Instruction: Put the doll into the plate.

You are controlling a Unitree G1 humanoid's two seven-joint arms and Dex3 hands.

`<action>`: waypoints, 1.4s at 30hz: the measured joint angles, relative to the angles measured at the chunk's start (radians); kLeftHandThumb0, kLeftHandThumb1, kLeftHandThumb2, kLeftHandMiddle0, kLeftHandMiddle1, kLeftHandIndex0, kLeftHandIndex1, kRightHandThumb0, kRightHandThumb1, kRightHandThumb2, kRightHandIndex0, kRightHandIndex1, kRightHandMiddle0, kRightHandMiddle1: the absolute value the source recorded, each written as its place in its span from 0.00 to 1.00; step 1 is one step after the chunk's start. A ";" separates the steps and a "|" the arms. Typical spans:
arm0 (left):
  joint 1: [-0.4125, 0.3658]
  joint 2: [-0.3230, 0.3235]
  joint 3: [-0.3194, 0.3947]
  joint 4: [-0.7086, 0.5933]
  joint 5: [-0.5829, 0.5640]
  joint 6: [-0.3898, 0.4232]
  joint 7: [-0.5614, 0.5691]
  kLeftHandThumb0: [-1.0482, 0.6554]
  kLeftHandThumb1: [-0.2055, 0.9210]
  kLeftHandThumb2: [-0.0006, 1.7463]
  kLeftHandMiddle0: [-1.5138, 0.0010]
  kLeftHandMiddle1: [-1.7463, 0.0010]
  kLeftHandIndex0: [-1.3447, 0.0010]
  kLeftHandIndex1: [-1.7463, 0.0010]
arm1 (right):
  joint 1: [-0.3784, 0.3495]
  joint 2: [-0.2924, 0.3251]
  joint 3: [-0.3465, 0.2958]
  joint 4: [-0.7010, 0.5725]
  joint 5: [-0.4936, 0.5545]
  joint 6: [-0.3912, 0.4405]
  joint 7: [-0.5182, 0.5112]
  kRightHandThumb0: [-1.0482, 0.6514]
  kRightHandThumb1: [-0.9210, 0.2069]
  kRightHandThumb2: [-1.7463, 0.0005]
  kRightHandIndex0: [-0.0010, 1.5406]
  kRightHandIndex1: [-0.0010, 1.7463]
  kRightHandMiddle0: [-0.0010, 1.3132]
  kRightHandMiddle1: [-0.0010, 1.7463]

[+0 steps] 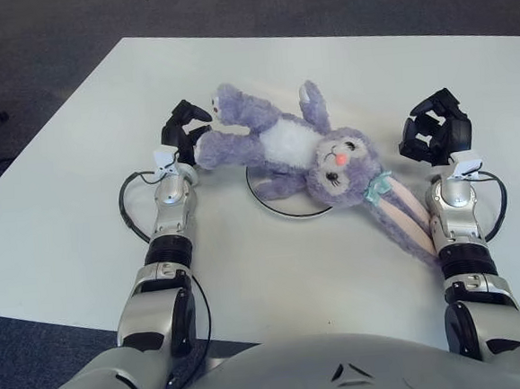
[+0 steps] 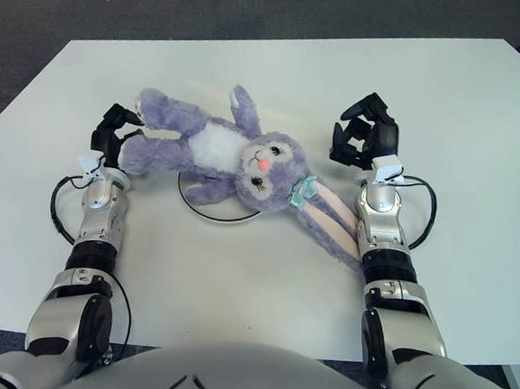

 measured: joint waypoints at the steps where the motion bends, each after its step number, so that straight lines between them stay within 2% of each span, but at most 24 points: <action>1: 0.000 -0.001 0.000 0.001 0.001 -0.002 0.000 0.34 0.49 0.73 0.18 0.00 0.56 0.00 | -0.001 0.000 0.000 0.002 0.000 0.000 0.000 0.35 0.47 0.30 0.67 1.00 0.42 1.00; 23: -0.003 -0.003 -0.007 0.009 0.002 -0.004 -0.016 0.35 0.51 0.71 0.18 0.00 0.58 0.00 | -0.002 -0.008 0.009 0.009 0.000 0.007 0.021 0.35 0.47 0.30 0.71 1.00 0.42 1.00; 42: -0.008 -0.002 -0.009 0.018 0.003 0.005 -0.023 0.34 0.51 0.72 0.17 0.00 0.57 0.00 | -0.001 -0.010 0.009 0.004 0.004 0.087 0.042 0.35 0.47 0.30 0.71 1.00 0.42 1.00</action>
